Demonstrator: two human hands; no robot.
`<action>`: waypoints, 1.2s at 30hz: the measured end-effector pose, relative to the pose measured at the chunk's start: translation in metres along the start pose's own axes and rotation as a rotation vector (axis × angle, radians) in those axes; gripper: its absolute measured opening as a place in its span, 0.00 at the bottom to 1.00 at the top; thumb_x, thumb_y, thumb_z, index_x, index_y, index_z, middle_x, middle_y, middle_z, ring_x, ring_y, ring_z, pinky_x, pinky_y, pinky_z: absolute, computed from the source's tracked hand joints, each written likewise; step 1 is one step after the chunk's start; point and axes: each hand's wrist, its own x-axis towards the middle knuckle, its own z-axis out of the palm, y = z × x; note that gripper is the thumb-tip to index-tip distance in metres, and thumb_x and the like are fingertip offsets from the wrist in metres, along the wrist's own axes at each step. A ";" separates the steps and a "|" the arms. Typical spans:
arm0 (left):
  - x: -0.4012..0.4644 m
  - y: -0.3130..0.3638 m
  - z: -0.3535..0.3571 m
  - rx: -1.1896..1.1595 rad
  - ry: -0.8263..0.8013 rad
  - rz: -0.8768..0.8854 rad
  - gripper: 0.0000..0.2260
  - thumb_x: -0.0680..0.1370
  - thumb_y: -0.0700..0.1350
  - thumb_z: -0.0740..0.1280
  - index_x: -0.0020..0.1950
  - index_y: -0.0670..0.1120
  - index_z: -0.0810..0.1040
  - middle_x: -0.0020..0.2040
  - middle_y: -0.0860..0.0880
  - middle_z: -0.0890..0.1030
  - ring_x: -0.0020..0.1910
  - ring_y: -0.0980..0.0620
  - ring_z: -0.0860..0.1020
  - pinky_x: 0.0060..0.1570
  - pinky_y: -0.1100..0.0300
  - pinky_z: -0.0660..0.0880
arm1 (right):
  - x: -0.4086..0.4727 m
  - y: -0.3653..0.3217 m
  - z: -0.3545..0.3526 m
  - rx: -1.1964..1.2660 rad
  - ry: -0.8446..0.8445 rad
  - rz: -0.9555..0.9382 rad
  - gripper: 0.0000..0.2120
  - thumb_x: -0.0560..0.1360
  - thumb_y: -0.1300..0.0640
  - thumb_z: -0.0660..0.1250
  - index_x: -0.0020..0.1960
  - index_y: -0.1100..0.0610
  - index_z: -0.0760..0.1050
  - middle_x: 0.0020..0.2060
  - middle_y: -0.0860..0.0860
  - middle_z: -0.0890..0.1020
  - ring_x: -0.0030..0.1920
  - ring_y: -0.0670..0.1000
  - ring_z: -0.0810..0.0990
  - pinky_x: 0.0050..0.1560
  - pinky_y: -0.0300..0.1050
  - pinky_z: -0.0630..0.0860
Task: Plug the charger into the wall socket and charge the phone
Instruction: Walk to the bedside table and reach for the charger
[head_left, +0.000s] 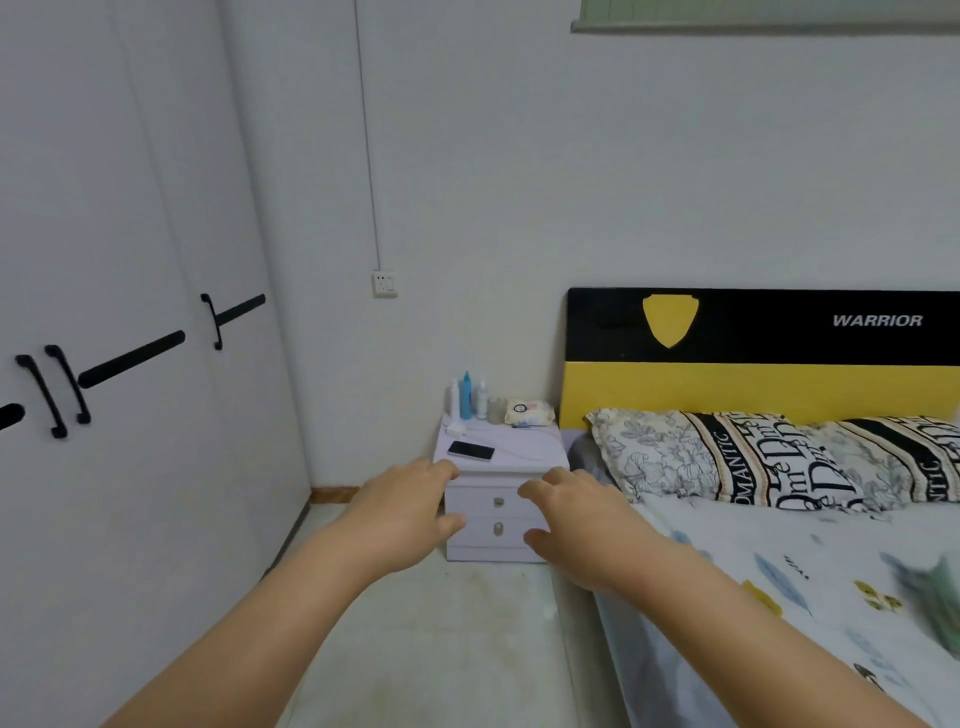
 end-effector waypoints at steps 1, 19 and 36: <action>0.016 0.001 0.000 0.005 0.005 0.001 0.21 0.76 0.53 0.62 0.67 0.49 0.65 0.64 0.46 0.74 0.62 0.45 0.73 0.62 0.48 0.71 | 0.013 0.010 -0.001 0.000 0.006 -0.005 0.21 0.78 0.51 0.58 0.69 0.54 0.64 0.65 0.56 0.71 0.64 0.59 0.68 0.61 0.55 0.68; 0.235 -0.100 -0.005 -0.006 -0.058 -0.060 0.20 0.76 0.53 0.61 0.67 0.49 0.65 0.63 0.47 0.73 0.62 0.45 0.72 0.62 0.50 0.70 | 0.264 0.043 0.001 0.002 -0.074 0.006 0.20 0.78 0.50 0.58 0.68 0.54 0.65 0.65 0.55 0.71 0.65 0.58 0.68 0.62 0.54 0.67; 0.375 -0.160 -0.003 0.002 -0.110 -0.025 0.22 0.77 0.53 0.60 0.70 0.49 0.62 0.66 0.46 0.71 0.64 0.45 0.71 0.64 0.50 0.69 | 0.404 0.065 0.004 0.035 -0.079 0.032 0.20 0.78 0.51 0.58 0.69 0.54 0.65 0.66 0.55 0.71 0.66 0.56 0.68 0.62 0.52 0.69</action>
